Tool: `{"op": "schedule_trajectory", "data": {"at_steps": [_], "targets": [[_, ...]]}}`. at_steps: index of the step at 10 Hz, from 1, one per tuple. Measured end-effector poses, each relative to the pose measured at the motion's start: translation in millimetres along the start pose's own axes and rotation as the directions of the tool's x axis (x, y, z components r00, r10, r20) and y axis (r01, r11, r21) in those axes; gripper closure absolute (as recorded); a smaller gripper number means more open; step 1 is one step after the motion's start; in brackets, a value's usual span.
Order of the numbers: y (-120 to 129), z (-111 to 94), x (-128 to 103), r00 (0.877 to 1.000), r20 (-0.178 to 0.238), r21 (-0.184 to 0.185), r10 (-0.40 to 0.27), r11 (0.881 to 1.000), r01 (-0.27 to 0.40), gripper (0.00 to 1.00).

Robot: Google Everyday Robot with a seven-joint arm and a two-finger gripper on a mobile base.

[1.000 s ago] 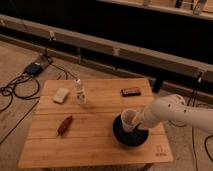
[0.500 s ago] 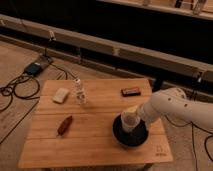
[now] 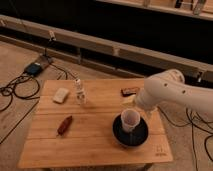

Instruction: Place the ceramic cup in the ceramic bowl

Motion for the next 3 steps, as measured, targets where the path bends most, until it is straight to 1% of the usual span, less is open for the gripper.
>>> {"op": "schedule_trajectory", "data": {"at_steps": [1,3], "targets": [[6.5,-4.5,-0.4,1.0,0.001,0.006,-0.019,1.0,0.019,0.22],[2.1,-4.8,-1.6,1.0,0.004,0.011,-0.015,1.0,0.015,0.22]]}}
